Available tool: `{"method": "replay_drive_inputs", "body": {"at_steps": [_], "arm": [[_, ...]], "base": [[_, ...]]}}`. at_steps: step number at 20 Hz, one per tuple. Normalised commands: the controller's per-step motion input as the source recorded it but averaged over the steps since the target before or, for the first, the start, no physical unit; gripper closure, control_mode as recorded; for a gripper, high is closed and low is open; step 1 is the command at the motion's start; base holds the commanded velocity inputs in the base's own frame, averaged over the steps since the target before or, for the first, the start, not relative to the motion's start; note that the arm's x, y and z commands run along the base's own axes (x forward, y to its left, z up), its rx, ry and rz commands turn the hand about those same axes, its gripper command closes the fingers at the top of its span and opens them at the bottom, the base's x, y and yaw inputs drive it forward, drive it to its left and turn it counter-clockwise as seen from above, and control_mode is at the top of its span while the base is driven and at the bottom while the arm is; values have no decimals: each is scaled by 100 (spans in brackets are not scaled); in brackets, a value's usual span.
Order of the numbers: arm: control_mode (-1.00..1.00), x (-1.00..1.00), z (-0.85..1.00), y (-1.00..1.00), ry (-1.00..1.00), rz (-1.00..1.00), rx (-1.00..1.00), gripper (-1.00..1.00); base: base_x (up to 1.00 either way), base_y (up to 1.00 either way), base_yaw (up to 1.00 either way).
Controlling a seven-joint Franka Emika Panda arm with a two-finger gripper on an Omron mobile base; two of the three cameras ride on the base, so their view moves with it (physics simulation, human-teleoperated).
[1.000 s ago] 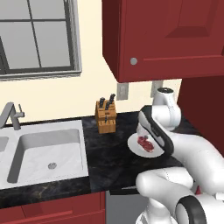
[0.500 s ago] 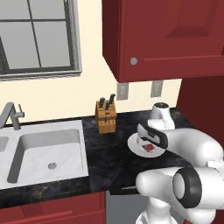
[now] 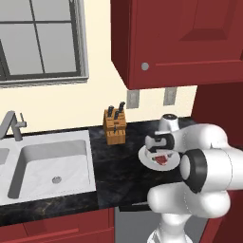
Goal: Place the steak on the counter behind the older steak on the same shelf of the fridge to maintain FIFO order. Close the fridge door when finished.
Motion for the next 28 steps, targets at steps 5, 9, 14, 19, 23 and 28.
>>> {"method": "replay_drive_inputs", "body": {"at_steps": [5,9,14,19,23,28], "arm": [[-100,0,-58,15,0,0,-6,-100],[-100,13,-54,24,0,2,-3,-100],[-100,0,-38,10,0,4,0,100],[-100,0,-7,5,4,0,0,100],[-100,-34,21,-5,-12,0,0,100],[-100,-95,41,-2,-23,0,0,100]], "base": [[0,0,0],[0,0,0],[0,0,0],[0,0,0],[0,0,0],[0,0,0]]}}
